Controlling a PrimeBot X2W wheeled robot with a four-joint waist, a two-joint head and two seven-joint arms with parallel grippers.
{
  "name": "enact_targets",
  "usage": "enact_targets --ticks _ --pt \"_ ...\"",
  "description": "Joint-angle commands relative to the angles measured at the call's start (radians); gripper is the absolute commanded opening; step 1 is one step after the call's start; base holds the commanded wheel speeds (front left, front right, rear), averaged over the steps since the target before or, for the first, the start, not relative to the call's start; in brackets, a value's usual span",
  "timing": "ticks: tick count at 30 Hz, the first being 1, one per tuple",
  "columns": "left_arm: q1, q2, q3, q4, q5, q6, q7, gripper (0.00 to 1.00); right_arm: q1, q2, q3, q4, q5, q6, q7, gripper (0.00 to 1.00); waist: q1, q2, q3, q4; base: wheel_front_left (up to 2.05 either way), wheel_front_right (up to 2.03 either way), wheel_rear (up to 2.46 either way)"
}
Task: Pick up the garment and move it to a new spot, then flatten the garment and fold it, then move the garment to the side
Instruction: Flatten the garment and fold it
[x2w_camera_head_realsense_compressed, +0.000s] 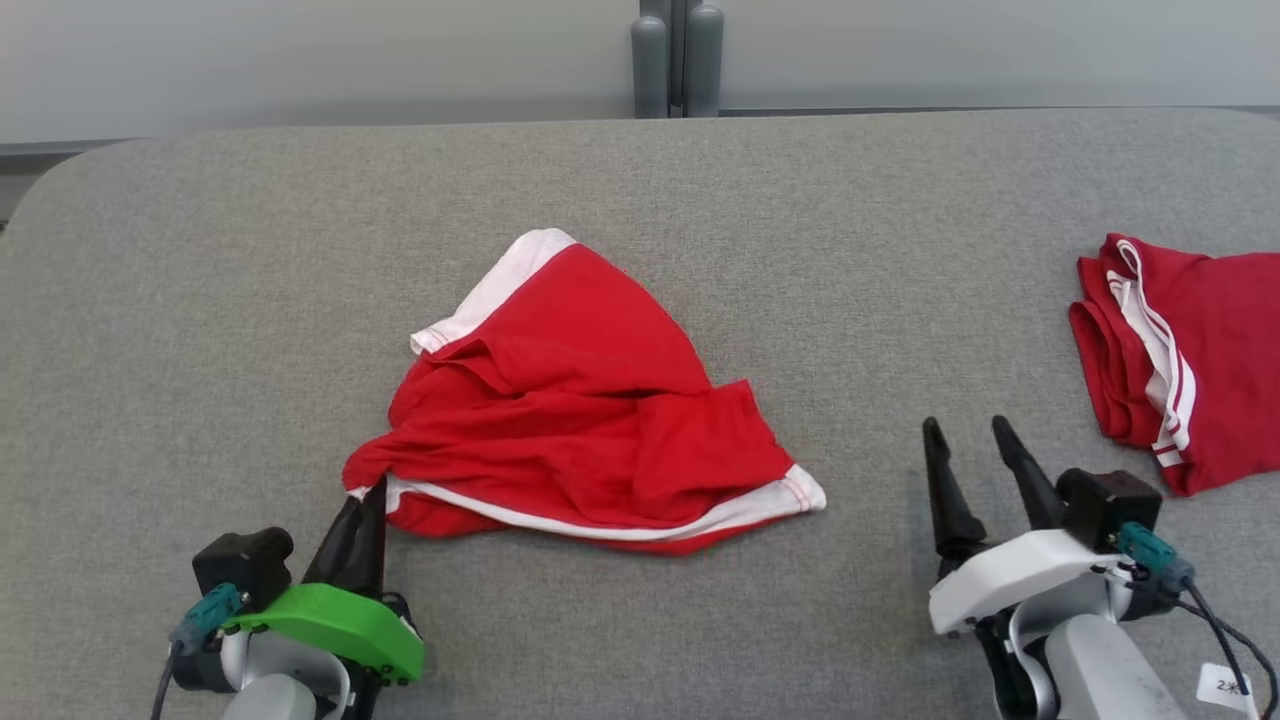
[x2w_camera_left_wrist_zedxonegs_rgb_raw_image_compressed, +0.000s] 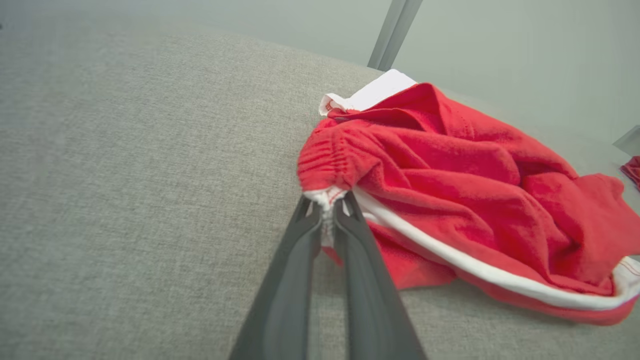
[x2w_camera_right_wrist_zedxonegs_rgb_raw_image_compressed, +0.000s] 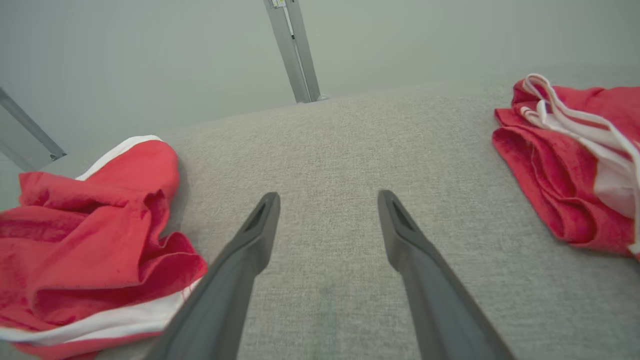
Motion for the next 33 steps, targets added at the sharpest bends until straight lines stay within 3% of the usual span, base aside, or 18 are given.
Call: enact_targets --ticks 1,5,6,8,18,33 --pt "-0.005 0.026 0.005 0.006 0.018 -0.003 0.000 0.00 -0.003 0.000 0.039 -0.003 0.020 -0.001 -0.002 1.00 0.0000 0.0000 -0.001 0.013 0.00 0.00 0.00" --pt "-0.034 0.050 0.011 0.022 0.033 -0.004 0.000 0.00 -0.019 -0.002 0.143 0.002 0.043 -0.001 -0.002 1.00 0.0000 0.0000 0.005 0.024 0.00 0.00 0.00" --pt "-0.039 0.051 0.013 0.028 0.037 -0.003 0.000 0.21 -0.027 -0.003 0.163 0.002 0.053 -0.001 -0.002 1.00 0.0000 0.0000 0.006 0.025 0.00 0.00 0.00" --pt "-0.052 0.038 0.027 0.043 0.045 -0.003 0.000 1.00 -0.047 -0.002 0.241 0.012 0.078 -0.001 -0.002 1.00 0.0000 0.0000 0.011 0.031 0.00 0.00 0.00" --pt "-0.014 -0.034 0.053 0.012 0.087 -0.003 0.000 1.00 -0.076 -0.018 0.410 0.031 0.163 -0.001 -0.002 1.00 0.0000 0.0000 0.017 0.058 0.00 0.00 0.00" --pt "0.002 -0.062 0.049 -0.016 0.097 -0.004 0.000 1.00 -0.192 -0.062 0.502 0.136 0.274 -0.001 -0.002 1.00 0.0000 0.0000 0.046 0.129 0.00 0.00 0.00"
